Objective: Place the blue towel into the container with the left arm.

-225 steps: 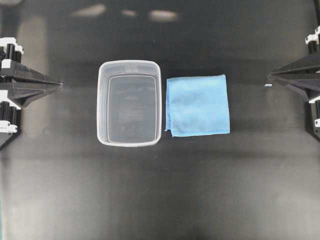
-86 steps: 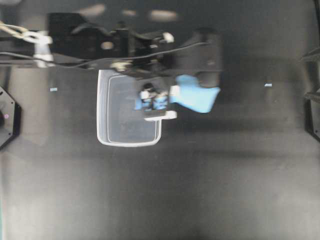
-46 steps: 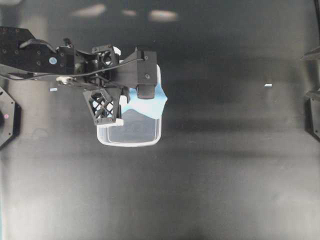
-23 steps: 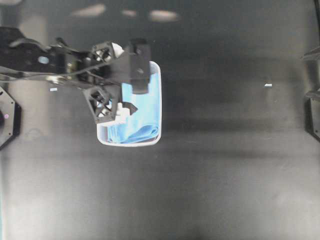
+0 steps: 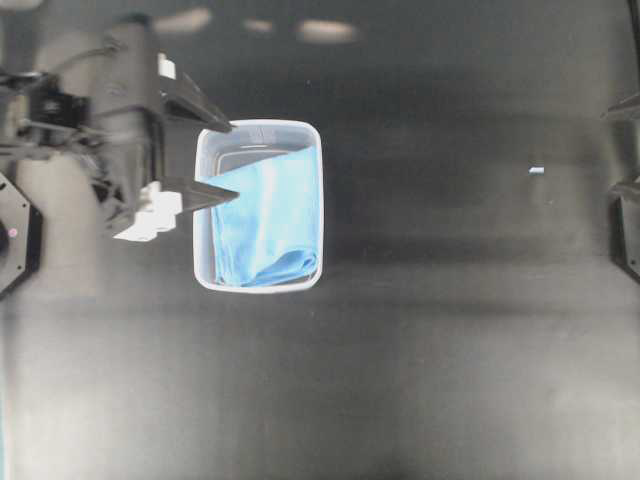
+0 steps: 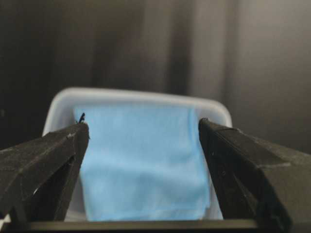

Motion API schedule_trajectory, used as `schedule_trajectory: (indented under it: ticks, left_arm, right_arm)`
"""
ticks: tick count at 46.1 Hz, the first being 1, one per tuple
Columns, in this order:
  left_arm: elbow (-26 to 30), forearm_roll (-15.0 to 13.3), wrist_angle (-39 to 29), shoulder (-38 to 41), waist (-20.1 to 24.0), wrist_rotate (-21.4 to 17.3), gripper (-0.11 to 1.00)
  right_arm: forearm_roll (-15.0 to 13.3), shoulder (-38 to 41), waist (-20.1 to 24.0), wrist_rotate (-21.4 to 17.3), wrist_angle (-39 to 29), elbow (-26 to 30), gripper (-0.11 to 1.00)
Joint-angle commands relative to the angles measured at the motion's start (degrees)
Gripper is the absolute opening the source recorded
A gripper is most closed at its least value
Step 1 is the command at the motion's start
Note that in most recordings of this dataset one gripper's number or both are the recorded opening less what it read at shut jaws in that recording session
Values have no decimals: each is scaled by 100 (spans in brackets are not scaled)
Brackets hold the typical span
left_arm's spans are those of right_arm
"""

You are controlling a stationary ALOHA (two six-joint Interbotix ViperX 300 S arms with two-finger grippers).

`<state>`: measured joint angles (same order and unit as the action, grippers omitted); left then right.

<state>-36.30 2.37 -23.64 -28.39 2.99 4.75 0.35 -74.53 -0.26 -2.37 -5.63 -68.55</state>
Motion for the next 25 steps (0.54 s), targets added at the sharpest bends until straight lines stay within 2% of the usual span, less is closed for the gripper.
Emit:
schedule_trajectory:
  ticks: [1,7,25]
  left_arm:
    - [-246,18,466,-343,-18,26,87]
    - [-563,18,721,-615,-18,26,87]
    - [-1028,18,773,-1318,-62,35,87]
  right_arm:
    - [18,53,-9,-9,53,44,80]
    - [18,53,-9,-9,53,9,80]
    - [18,53,-26,-18,0,-123,80]
